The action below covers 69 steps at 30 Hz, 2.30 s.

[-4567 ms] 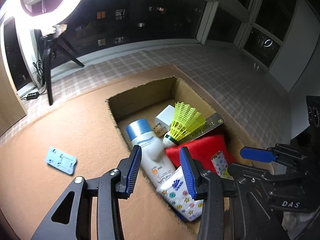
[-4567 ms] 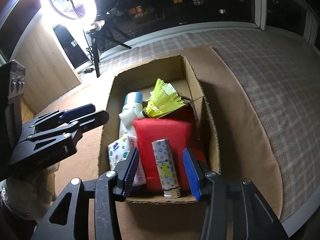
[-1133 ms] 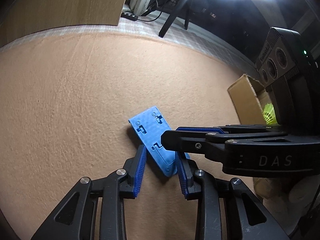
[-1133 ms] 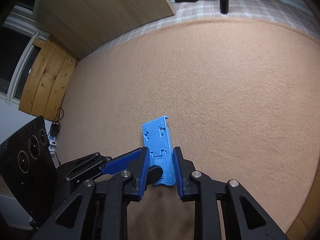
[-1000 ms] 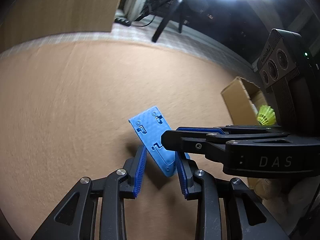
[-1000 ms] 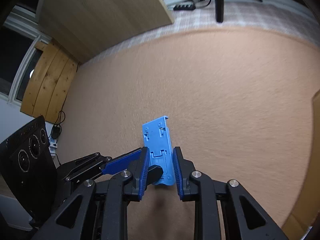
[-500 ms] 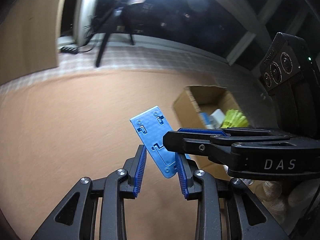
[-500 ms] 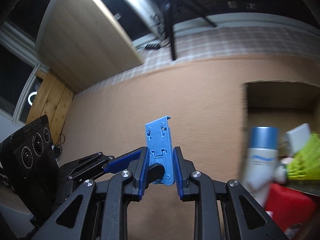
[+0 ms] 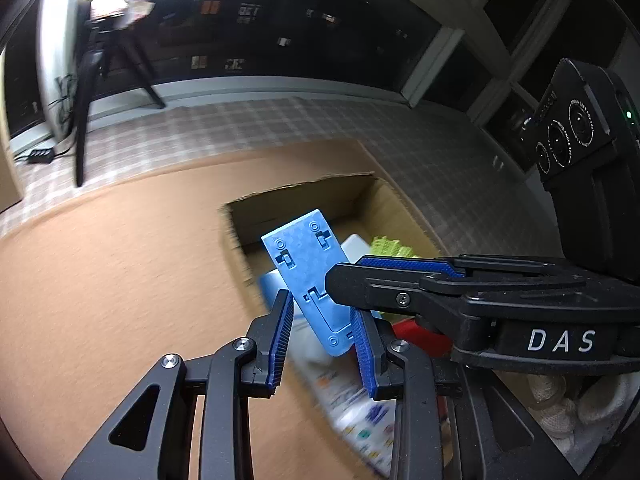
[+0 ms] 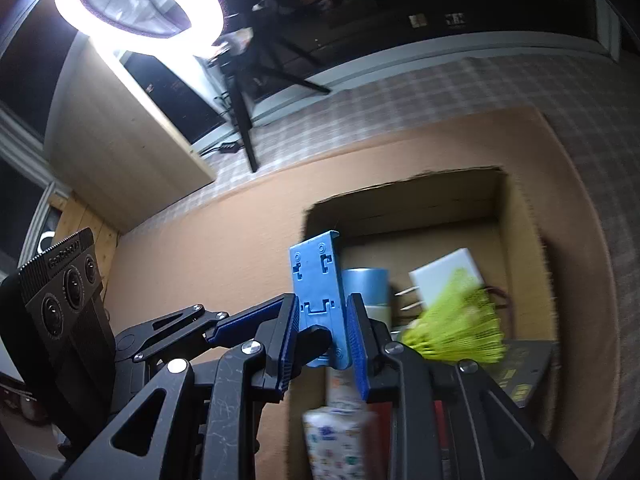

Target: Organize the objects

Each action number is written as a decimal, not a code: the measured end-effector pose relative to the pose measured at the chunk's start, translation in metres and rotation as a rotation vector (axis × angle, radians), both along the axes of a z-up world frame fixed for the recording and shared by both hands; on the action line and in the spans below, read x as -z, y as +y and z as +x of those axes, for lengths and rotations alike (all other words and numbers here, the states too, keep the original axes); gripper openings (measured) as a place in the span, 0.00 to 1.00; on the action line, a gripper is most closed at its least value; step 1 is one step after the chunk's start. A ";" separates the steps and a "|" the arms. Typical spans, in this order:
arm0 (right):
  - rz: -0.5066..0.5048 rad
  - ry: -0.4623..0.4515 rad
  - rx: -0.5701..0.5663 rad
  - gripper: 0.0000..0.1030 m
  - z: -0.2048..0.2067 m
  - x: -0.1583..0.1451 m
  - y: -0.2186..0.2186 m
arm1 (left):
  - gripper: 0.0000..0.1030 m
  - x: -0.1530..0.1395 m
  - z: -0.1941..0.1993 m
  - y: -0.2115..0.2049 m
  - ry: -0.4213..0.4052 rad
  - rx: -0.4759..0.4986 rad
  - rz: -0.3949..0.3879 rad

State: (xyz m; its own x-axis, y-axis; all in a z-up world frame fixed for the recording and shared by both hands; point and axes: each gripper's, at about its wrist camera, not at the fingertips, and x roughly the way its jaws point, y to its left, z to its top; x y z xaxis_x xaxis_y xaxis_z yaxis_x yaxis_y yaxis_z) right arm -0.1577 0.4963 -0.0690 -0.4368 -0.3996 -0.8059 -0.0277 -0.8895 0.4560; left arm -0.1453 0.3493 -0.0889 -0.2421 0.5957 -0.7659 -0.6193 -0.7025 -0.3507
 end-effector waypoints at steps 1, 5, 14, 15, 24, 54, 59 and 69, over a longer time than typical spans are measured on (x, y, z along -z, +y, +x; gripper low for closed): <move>0.009 0.001 0.008 0.23 0.000 0.000 0.005 | 0.31 0.001 0.000 0.007 0.002 0.008 -0.003; 0.070 0.007 0.031 0.25 -0.001 0.000 0.019 | 0.31 0.004 -0.002 0.031 0.017 0.039 -0.024; 0.159 0.055 0.051 0.47 0.003 -0.011 0.029 | 0.43 0.004 -0.004 0.033 0.049 0.022 -0.069; 0.165 0.057 0.052 0.48 0.004 -0.012 0.029 | 0.46 0.004 -0.004 0.030 0.049 0.018 -0.073; 0.233 0.078 0.084 0.58 0.024 -0.020 0.018 | 0.61 -0.002 0.005 -0.017 0.054 -0.054 -0.097; 0.444 0.205 -0.029 0.66 0.107 -0.022 -0.173 | 0.83 -0.055 0.100 -0.286 0.152 -0.400 -0.234; 0.412 0.185 -0.043 0.66 0.118 -0.021 -0.201 | 0.83 -0.046 0.107 -0.323 0.138 -0.447 -0.261; 0.383 0.228 -0.035 0.66 0.144 -0.045 -0.249 | 0.84 -0.032 0.119 -0.369 0.106 -0.506 -0.281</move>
